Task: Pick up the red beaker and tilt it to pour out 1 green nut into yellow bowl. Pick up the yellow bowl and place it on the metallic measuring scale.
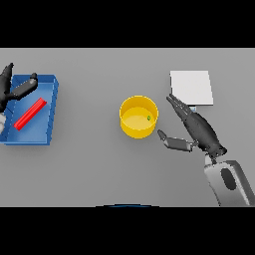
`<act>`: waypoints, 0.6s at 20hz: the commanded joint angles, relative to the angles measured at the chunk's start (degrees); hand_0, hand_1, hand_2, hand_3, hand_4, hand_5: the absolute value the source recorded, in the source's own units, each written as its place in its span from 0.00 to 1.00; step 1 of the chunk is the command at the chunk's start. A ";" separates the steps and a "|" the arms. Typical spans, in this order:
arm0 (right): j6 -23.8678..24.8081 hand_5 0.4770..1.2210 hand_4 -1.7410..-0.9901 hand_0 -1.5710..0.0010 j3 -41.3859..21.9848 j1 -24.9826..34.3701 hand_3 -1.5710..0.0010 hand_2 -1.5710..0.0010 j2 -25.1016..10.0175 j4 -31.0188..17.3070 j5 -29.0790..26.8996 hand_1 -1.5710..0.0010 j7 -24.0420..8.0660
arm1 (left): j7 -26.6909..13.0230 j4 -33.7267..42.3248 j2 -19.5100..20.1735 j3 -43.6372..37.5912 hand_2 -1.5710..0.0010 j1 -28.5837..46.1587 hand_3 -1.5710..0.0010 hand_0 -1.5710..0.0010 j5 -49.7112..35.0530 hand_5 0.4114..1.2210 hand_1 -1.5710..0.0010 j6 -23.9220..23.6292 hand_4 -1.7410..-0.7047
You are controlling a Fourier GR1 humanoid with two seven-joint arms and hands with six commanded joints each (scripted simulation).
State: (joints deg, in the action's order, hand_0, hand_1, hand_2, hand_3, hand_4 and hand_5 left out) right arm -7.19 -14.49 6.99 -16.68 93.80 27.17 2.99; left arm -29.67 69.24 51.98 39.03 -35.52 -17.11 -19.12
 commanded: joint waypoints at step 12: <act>-11.54 0.26 0.62 1.00 -12.52 18.10 1.00 1.00 -6.67 -11.00 13.07 1.00 4.80 | 0.22 0.17 0.16 0.62 1.00 0.06 1.00 1.00 0.27 0.38 1.00 0.45 0.91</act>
State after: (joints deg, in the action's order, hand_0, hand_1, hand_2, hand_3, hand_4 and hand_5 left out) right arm -18.74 -27.00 25.08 -23.36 82.79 40.25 7.67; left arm -29.46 69.42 52.14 39.64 -35.46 -16.83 -18.69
